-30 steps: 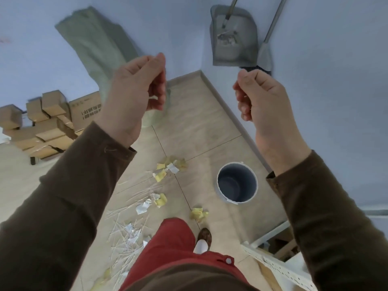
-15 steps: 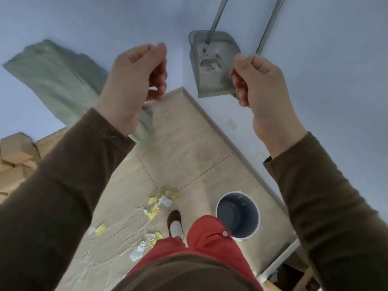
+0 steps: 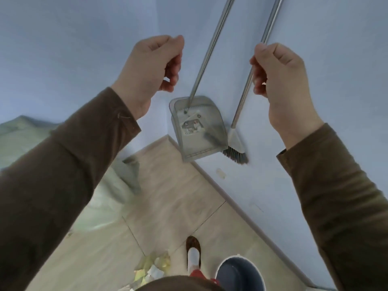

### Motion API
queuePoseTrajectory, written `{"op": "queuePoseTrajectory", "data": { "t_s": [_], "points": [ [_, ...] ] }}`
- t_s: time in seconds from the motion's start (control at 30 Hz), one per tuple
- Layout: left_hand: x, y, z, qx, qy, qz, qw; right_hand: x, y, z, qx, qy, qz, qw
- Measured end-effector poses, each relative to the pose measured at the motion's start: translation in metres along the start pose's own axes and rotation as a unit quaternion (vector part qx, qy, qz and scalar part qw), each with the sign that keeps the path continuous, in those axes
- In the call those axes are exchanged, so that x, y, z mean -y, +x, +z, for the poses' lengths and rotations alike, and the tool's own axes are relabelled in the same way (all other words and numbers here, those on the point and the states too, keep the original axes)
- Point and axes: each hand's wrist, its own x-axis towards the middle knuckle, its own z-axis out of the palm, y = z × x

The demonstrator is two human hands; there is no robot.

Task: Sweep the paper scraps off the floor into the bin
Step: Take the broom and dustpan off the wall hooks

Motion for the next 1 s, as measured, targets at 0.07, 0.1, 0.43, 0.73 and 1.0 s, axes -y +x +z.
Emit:
{"op": "queuePoseTrajectory", "data": {
  "t_s": [0.07,0.1,0.43,0.73,1.0],
  "points": [
    [-0.013,0.042,0.007,-0.004,0.015,0.023,1.0,0.014,0.037,-0.013,-0.02,-0.011,-0.019,1.0],
    [-0.02,0.063,0.011,-0.011,0.022,0.035,0.999,0.02,0.055,-0.02,-0.03,-0.019,-0.03,0.999],
    [-0.065,0.256,0.058,-0.038,0.074,0.131,0.988,0.061,0.216,-0.063,-0.106,-0.172,-0.108,0.973],
    [-0.096,0.357,0.095,-0.012,0.181,0.163,0.97,0.084,0.3,-0.071,-0.166,-0.389,-0.172,0.89],
    [-0.107,0.394,0.116,0.02,0.216,0.215,0.952,0.088,0.326,-0.066,-0.194,-0.491,-0.189,0.828]
  ]
}}
